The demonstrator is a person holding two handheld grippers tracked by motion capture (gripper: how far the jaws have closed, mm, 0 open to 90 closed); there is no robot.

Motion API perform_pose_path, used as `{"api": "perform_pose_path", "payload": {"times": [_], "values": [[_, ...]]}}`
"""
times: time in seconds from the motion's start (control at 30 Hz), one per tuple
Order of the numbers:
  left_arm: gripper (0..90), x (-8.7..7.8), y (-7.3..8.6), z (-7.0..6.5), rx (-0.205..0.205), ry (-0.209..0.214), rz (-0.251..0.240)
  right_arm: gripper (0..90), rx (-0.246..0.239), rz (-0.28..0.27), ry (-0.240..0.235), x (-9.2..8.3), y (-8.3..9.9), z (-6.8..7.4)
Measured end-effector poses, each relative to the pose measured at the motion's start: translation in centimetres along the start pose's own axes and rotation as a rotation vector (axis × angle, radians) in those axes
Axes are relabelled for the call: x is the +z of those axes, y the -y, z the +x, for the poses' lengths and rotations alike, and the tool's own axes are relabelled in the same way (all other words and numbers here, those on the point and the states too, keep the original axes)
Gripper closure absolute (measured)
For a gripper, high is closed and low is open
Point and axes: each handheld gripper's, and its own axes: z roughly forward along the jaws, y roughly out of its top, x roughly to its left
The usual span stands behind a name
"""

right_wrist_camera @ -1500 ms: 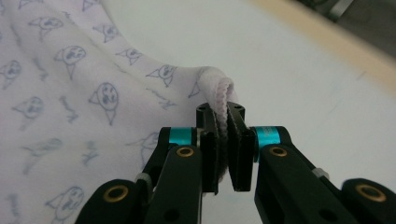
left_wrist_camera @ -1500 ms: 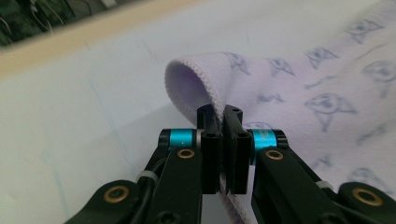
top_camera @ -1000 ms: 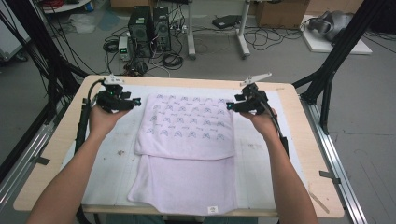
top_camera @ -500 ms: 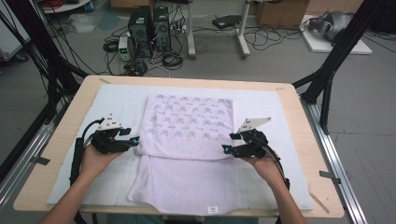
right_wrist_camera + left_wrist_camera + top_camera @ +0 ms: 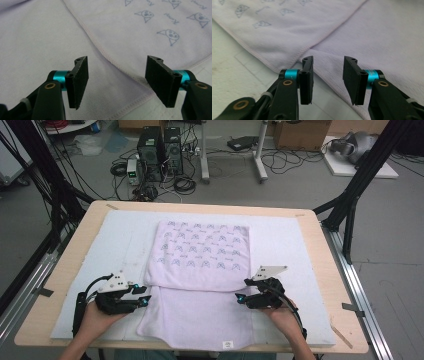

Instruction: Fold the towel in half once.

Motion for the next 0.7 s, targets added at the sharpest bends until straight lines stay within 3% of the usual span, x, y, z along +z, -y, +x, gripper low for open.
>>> {"api": "perform_pose_path", "payload": {"times": [0.17,0.37,0.47,0.57,0.63,0.7], "values": [[59.8,0.3,0.7,-0.7,-0.013,0.056,0.016,34.3,-0.008,0.017,0.013,0.3,0.5,0.1],[63.7,1.3,0.9,-1.0,0.015,0.075,0.078,33.7,0.008,0.024,0.022,0.7,1.0,-0.1],[70.4,1.5,0.9,-1.2,0.047,0.042,0.080,33.7,0.004,0.033,0.026,0.8,1.0,0.0],[81.4,1.4,1.0,-1.4,0.050,0.006,0.083,33.6,-0.003,0.046,0.030,1.1,1.1,0.0],[88.4,1.3,1.0,-1.4,0.046,0.016,0.088,33.4,-0.008,0.047,0.036,1.2,1.1,0.1],[88.8,1.2,1.0,-1.7,0.066,0.001,0.088,33.3,-0.011,0.054,0.036,1.3,1.1,0.2]]}}
